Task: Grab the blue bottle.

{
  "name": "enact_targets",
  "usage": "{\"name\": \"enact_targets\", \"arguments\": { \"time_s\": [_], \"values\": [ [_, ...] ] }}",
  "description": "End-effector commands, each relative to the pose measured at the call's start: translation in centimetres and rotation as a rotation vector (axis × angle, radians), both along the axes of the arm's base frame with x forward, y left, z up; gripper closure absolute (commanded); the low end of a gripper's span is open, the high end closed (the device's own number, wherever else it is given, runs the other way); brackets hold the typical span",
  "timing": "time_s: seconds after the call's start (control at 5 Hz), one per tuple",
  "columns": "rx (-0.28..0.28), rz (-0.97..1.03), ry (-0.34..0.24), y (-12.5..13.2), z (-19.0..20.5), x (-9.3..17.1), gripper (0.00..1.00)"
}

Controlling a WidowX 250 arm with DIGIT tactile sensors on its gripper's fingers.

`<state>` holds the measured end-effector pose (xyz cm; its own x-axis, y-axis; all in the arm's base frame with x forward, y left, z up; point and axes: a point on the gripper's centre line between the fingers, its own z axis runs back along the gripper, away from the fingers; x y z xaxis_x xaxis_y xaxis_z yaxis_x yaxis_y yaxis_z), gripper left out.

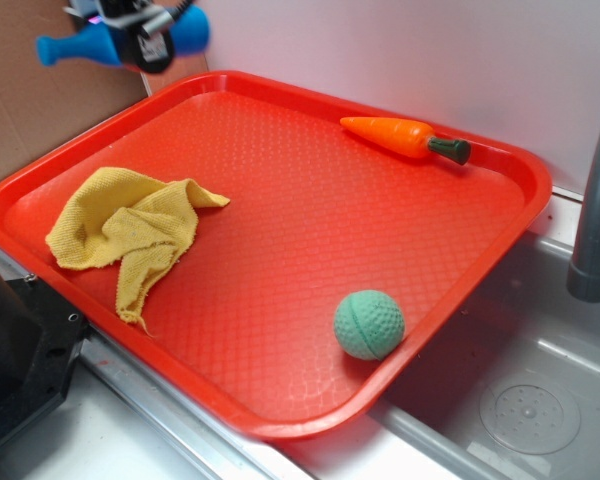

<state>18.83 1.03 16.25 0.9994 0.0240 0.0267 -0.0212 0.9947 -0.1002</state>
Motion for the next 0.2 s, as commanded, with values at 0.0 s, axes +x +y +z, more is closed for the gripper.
{"name": "enact_targets", "arguments": {
  "time_s": [0.0],
  "values": [
    [0.058, 0.300, -0.063, -1.66, 2.16, 0.06, 1.00]
  ]
}}
